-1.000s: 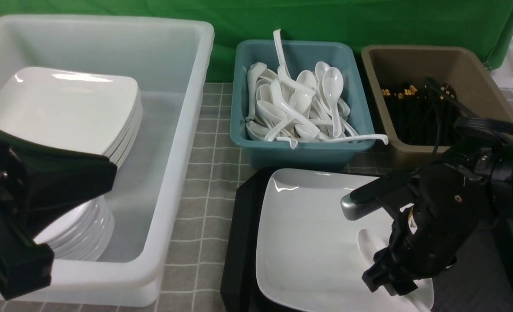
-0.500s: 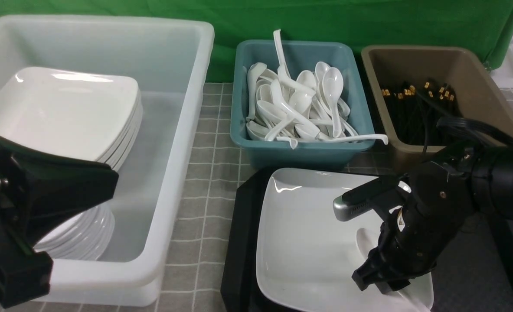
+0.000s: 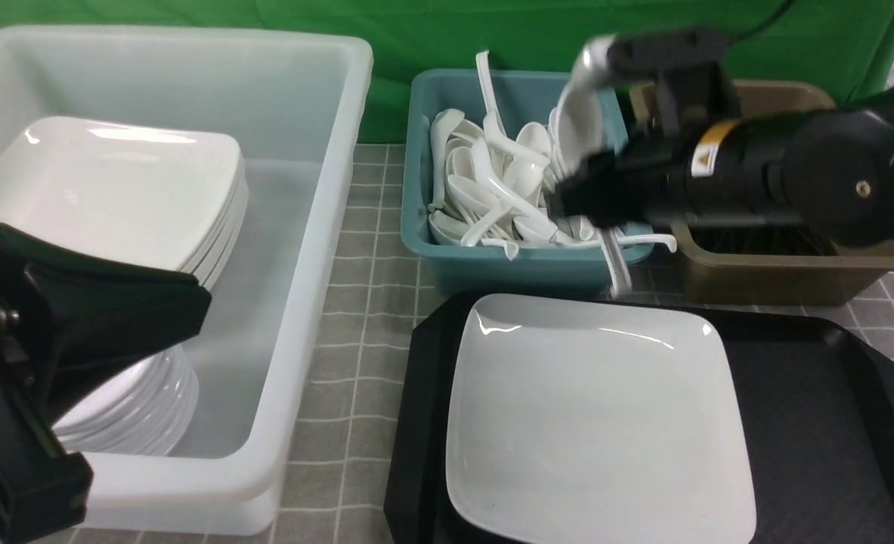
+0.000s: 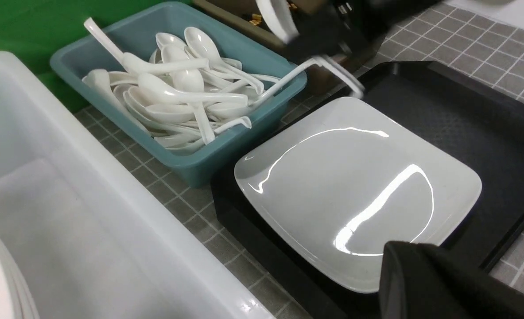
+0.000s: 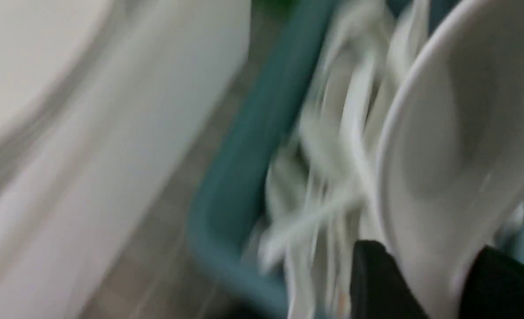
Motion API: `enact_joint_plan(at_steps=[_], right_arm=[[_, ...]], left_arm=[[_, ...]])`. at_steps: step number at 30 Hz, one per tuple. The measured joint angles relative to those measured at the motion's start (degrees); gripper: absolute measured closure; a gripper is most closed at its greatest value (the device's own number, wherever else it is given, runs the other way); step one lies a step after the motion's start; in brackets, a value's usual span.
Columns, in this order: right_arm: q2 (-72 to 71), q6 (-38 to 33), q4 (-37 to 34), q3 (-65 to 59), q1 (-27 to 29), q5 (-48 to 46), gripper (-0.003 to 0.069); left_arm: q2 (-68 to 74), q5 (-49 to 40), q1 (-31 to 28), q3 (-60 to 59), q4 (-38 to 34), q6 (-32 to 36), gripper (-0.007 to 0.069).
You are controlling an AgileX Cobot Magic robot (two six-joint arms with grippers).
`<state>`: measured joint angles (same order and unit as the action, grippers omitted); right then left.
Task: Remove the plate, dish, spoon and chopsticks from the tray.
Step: Use the right arm to put the soup spoon into the small storage box in the middle
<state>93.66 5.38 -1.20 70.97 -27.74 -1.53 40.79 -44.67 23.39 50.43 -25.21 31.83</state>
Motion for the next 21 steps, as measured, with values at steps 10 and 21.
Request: enact_joint_plan(at_steps=[10, 21], right_arm=[[13.7, 6.4, 0.0, 13.7, 6.0, -0.8, 0.0065], [-9.5, -11.2, 0.1, 12.5, 4.4, -42.8, 0.0496]], left_arm=[[0.0, -0.2, 0.0, 0.0, 0.1, 1.1, 0.0615], [9.7, -1.5, 4.3, 0.0, 1.3, 3.8, 0.0615]])
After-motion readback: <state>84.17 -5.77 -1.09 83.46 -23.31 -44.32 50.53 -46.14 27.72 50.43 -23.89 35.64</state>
